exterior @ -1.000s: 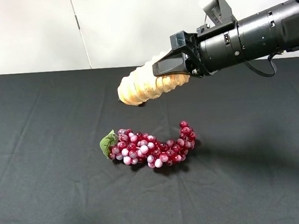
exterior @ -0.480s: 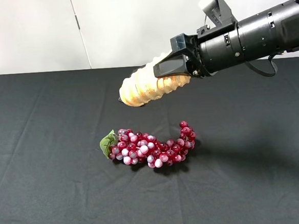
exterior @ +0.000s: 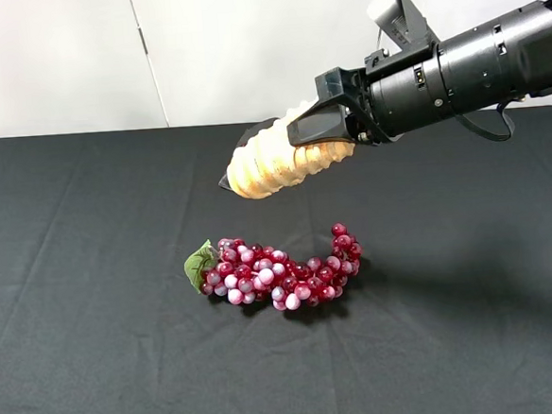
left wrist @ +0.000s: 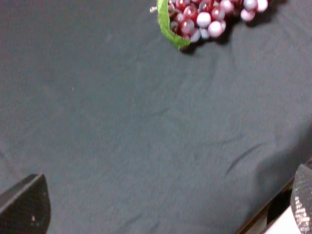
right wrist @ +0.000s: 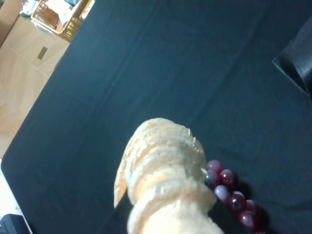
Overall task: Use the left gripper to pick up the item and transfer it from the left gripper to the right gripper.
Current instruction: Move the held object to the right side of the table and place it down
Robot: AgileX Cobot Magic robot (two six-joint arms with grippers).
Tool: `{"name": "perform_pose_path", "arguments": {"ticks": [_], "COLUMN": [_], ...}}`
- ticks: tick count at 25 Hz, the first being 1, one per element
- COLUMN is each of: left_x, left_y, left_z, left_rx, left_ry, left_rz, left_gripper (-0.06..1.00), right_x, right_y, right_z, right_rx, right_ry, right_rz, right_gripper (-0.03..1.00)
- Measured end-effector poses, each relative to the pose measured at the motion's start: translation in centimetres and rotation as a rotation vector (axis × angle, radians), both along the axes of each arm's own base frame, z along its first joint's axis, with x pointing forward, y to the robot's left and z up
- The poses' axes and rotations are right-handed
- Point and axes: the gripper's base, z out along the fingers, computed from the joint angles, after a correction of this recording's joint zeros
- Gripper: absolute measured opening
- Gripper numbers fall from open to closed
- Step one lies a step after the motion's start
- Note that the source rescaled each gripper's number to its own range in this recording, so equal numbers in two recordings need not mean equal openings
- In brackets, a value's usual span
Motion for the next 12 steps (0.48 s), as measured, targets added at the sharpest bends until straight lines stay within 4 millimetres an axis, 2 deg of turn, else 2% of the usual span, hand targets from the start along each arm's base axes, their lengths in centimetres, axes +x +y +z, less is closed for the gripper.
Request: {"name": "perform_pose_path", "arguments": {"ticks": [12], "left_x": [0.06], "left_y": [-0.14], "left_z": [-0.17], "left_rx": [-0.017], "left_ry": [0.005], "left_rz": [0.006], "left_gripper": [0.99], "right_x": [0.00], "right_y": [-0.01], "right_z": [-0.01], "right_rx": [0.004], "right_ry": [0.011], "right_rz": [-0.007], "right_gripper": [0.00]}}
